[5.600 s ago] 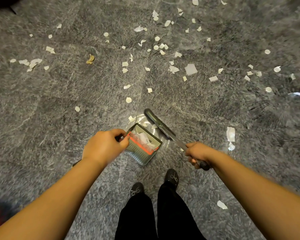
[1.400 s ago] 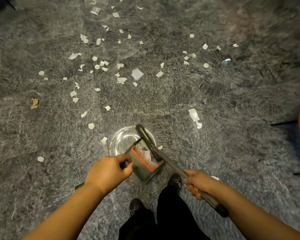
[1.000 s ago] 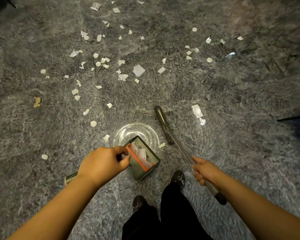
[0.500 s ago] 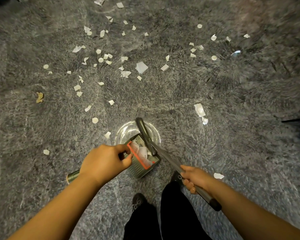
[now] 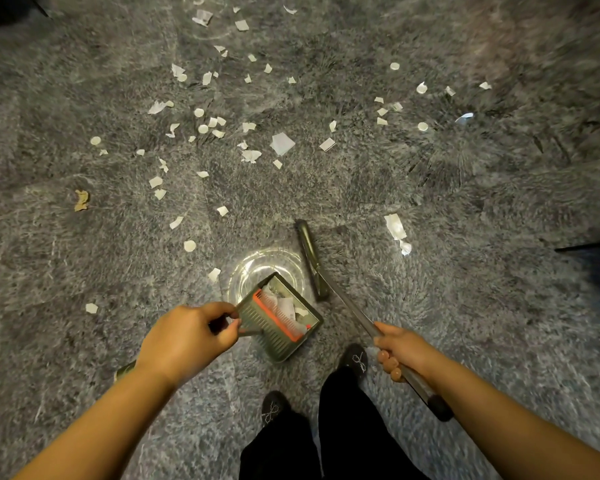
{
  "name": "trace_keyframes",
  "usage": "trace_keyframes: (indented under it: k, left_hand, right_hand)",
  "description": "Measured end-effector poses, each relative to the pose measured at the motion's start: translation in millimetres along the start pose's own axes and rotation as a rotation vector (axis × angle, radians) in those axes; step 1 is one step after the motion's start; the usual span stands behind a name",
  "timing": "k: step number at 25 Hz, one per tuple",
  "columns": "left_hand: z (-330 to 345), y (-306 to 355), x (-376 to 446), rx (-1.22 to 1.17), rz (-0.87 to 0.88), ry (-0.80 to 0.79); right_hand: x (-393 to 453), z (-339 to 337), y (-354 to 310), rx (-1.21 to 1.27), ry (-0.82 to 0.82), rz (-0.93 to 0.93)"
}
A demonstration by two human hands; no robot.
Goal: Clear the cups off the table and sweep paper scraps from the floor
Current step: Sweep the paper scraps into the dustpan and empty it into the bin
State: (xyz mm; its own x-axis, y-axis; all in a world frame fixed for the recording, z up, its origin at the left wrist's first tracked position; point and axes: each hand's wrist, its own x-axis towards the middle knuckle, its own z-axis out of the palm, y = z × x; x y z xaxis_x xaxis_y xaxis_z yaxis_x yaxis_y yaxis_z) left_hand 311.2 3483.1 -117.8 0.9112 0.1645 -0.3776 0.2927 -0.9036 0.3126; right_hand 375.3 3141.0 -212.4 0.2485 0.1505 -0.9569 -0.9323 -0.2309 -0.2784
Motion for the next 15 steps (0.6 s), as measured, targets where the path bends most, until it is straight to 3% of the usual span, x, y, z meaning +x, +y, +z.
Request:
trace_keyframes:
  k: [9, 15]
  left_hand:
    - [-8, 40, -17, -0.002, 0.179, -0.002]
    - [-17, 70, -42, -0.005, 0.378, -0.066]
  right_hand:
    - [-57, 15, 59, 0.115, 0.112, -0.074]
    - [-111, 29, 148, 0.407, 0.202, -0.155]
